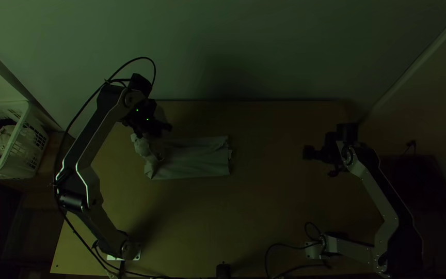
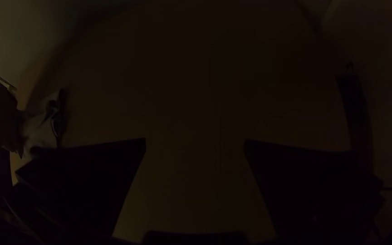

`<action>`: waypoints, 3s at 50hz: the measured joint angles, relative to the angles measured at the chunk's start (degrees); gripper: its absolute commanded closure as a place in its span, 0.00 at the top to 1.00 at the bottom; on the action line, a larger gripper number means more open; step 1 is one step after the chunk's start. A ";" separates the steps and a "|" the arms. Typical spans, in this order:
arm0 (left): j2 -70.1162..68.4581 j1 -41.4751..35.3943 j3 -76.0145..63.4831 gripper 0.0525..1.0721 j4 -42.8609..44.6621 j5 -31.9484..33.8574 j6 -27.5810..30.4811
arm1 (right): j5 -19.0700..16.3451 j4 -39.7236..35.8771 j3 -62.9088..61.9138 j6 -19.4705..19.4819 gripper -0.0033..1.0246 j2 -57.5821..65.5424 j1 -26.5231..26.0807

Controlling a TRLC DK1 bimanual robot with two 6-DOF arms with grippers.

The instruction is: Fold the t-shirt

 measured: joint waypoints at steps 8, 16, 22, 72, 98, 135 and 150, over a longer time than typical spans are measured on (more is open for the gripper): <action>5.97 -6.01 4.44 0.03 -0.48 0.00 -3.34 | -0.02 0.00 -1.46 0.00 0.96 -0.81 -0.46; 11.45 -10.75 7.89 0.03 -0.70 -0.02 -5.33 | 0.00 0.26 -2.97 0.00 0.96 -1.92 -0.48; 14.95 -14.08 10.25 0.03 -0.94 -0.09 -6.51 | 0.00 0.98 -4.70 0.04 0.96 -2.75 -0.48; 12.11 -22.97 16.72 0.96 4.92 1.57 -6.01 | 0.02 6.82 -2.08 -0.26 0.96 -6.03 0.35; -22.27 0.28 -13.11 0.96 26.75 2.23 -1.31 | 0.66 8.52 16.85 -1.84 0.96 -6.51 0.37; -66.18 23.02 -53.40 0.96 59.14 2.43 5.79 | 1.75 12.96 6.19 -9.86 0.96 -40.06 -8.35; -86.16 27.10 -74.49 0.96 67.43 1.55 5.55 | 1.75 16.55 -14.16 -9.75 0.96 -62.62 -8.72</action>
